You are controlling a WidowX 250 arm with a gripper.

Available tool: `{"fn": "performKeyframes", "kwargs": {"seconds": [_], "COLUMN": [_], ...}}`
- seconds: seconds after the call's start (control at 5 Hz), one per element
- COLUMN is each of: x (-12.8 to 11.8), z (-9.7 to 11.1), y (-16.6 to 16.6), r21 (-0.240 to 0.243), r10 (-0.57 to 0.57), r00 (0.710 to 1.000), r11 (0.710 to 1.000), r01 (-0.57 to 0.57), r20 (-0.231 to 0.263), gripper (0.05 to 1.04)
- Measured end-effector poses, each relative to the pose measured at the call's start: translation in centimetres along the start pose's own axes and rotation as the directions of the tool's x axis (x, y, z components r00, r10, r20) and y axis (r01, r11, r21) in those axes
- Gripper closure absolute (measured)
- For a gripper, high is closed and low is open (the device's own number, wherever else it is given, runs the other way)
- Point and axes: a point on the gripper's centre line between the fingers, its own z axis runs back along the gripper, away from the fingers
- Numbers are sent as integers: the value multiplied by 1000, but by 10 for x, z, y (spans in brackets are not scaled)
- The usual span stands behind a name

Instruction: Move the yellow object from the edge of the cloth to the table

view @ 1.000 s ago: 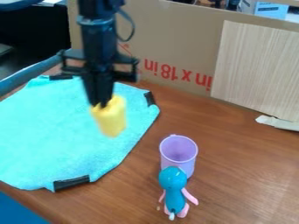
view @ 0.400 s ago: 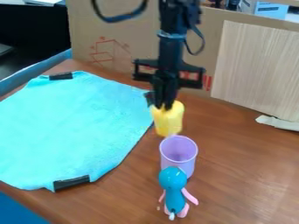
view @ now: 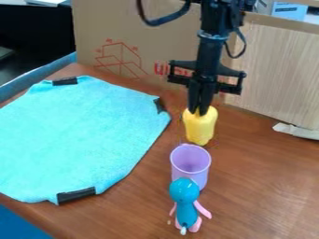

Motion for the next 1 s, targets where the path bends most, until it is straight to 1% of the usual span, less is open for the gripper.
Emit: {"fn": "performKeyframes", "kwargs": {"seconds": [0.2,0.4,0.6,0.8,1.0], "x": [6,13,17,18,15], "z": [5,-4,-10,-12,-14], "y": [-5,-8,-8,-9,-10], "r21": [-11,-13,-3,-5,-10], "r10": [3,-7,-18,-41,-52], "r00": [1000,999,998,997,996], "r11": [1000,1000,1000,999,999], "r01": [-3,8,18,42,52], "r20": [21,47,61,68,70], "gripper": [999,999,951,777,455]}}
